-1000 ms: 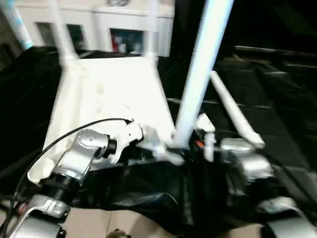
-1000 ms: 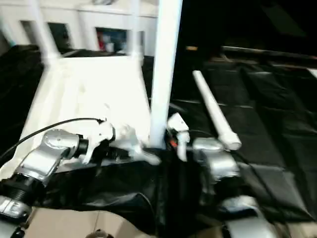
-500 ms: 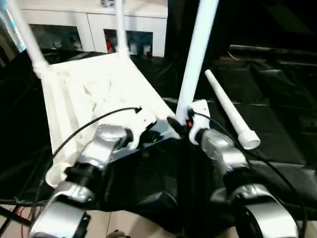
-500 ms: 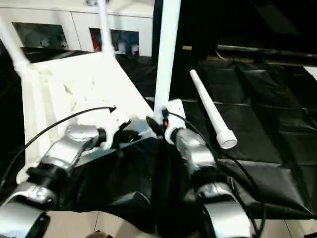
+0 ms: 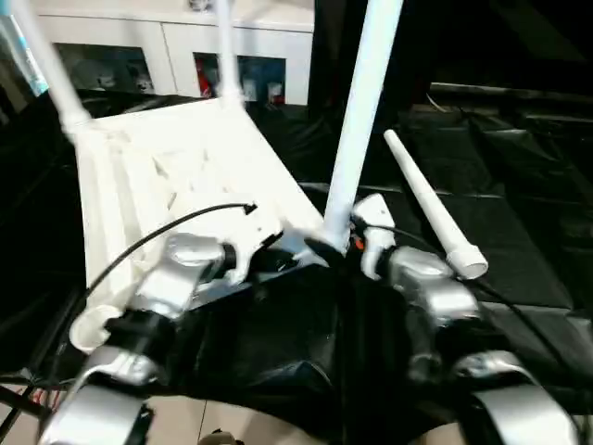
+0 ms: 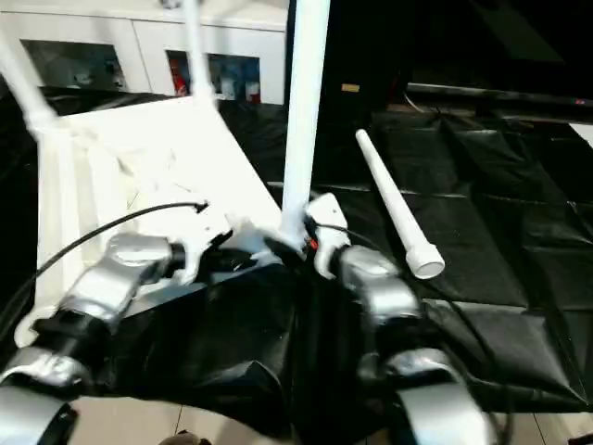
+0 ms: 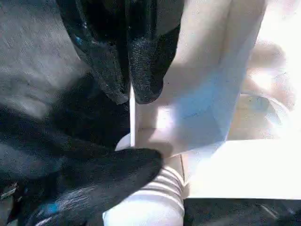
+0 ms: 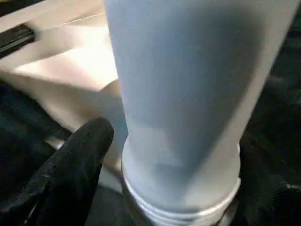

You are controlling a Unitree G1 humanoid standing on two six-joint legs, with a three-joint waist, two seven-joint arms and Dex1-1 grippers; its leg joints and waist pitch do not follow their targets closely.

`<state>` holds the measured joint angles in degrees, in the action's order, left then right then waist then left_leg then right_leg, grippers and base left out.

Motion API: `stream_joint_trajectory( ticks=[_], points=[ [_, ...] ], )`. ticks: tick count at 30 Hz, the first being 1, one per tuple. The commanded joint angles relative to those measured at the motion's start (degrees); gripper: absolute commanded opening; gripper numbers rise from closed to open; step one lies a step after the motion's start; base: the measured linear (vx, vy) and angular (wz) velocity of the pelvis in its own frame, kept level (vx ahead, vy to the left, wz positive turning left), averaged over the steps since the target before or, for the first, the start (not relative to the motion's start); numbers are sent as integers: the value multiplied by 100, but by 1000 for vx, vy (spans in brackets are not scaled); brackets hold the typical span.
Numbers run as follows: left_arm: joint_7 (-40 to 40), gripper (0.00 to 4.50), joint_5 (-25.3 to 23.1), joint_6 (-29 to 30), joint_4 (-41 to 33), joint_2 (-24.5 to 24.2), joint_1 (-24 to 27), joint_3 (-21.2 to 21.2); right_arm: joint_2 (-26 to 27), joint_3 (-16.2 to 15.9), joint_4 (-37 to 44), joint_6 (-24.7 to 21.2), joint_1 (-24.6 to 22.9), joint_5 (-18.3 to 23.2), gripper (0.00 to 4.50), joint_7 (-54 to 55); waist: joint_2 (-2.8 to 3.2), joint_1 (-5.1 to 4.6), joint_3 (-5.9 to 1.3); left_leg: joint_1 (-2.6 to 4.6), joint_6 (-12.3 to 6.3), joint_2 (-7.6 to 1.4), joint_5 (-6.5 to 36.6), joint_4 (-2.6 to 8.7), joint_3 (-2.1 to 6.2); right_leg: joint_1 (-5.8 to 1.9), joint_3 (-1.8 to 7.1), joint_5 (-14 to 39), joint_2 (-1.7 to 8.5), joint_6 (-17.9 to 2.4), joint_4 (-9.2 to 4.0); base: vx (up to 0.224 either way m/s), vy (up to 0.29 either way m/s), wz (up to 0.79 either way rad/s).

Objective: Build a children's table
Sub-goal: Rotate leg to tighten

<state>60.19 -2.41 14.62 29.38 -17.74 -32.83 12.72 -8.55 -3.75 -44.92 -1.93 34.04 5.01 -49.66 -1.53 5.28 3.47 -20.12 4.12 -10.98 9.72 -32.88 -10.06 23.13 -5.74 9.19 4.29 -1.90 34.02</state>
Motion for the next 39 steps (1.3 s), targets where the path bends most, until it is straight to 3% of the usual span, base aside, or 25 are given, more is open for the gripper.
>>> stream_joint_trajectory(
  ticks=[1, 9, 10, 21, 26, 31, 33, 35, 39],
  points=[
    [412, 0, 288, -291, -388, 85, -17, 251, -8, -622, 355, -123, -143, 112, 391, -1214, -15, 43, -399, 14, -385, -259, 1178, 343, 56, -328, 328, 1770, 466, -955, -413, 0, 0, 0],
    [1073, 0, 343, -324, -668, -323, 251, 348, -452, -777, 771, -377, -312, 218, 391, -2082, -26, 134, -386, 23, -315, -271, 1318, 349, 52, -304, 329, 2095, 472, -890, -432, 0, 0, 0],
    [1262, 0, 390, -304, -761, -433, 321, 357, -498, -808, 872, -488, -331, 264, 366, -2212, -15, 133, -381, 32, -287, -267, 1353, 352, 54, -291, 327, 2164, 469, -874, -442, 0, 0, 0],
    [1075, 0, 402, -215, -780, -445, 319, 273, -435, -804, 980, -638, -364, 285, 283, -2215, -34, 148, -390, 23, -230, -259, 1287, 353, 58, -297, 331, 2083, 472, -868, -428, 0, 0, 0],
    [461, 0, 356, -117, -532, -151, 116, 100, -142, -545, 559, -531, -200, 78, 278, -1118, -29, 108, -375, 38, -135, -241, 1416, 360, 75, -280, 321, 2460, 483, -754, -481, 0, 0, 0],
    [-490, 0, 126, 105, -149, 257, -249, -20, 332, -219, -280, -374, 145, -227, 276, 851, -5, -21, -372, 67, 1, -209, 1614, 351, 103, -259, 295, 2908, 495, -581, -554, 0, 0, 0],
    [-1046, 0, 46, 314, 50, 468, -435, -121, 536, -8, -547, -433, 296, -170, 276, 1544, -2, -41, -381, 72, -18, -203, 1553, 344, 86, -241, 311, 2790, 473, -598, -547, 0, 0, 0],
    [-1600, 0, -14, 496, 237, 677, -606, -230, 750, 231, -817, -387, 450, -105, 275, 2202, -33, -40, -403, 36, -35, -219, 1403, 346, 88, -278, 315, 2429, 472, -708, -489, 0, 0, 0],
    [-2054, 0, -86, 650, 307, 905, -731, -327, 967, 359, -1076, -283, 621, -100, 275, 2704, -36, -15, -449, 7, -120, -221, 1012, 328, 62, -310, 332, 1458, 458, -965, -372, 0, 0, 0]
  ],
)
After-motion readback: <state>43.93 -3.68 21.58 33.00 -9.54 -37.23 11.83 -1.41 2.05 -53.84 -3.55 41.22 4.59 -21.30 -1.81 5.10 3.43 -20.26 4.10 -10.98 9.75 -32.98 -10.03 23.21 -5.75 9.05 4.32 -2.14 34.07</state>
